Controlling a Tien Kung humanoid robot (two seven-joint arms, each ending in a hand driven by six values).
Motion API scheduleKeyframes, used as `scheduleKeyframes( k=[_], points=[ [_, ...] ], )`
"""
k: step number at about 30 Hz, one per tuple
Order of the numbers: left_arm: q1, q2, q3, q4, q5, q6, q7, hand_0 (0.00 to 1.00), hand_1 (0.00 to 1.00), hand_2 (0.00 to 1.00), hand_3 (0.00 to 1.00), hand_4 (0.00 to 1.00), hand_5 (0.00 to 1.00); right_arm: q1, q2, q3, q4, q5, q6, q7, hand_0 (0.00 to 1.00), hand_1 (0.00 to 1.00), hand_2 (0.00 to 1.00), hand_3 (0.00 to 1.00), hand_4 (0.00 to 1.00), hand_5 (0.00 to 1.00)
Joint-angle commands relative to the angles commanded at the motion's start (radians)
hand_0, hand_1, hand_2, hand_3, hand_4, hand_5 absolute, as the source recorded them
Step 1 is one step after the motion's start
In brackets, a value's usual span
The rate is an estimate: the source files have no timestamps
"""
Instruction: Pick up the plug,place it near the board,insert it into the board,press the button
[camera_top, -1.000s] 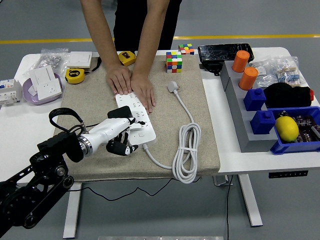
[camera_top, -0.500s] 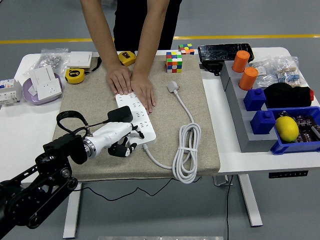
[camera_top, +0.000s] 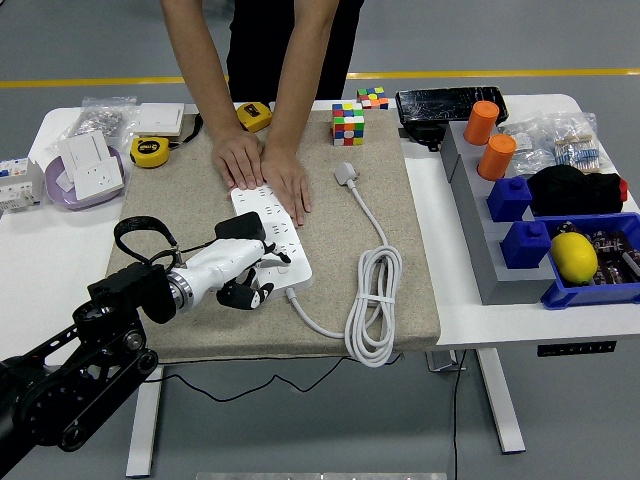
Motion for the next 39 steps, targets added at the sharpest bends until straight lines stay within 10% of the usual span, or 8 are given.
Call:
scheduleKeyframes(
  k=[39],
  points=[
    [0.013, 0.013, 0.007, -0.020, -0.003, -0.022, 0.004, 0.172, 0.006, 0.145, 0.745, 0.575, 0.002, -0.007, 0.000, 0.004, 0.000, -0.006, -0.001, -0.001, 0.929, 0.879, 0.824, 0.798, 0.998, 0.998]
  ],
)
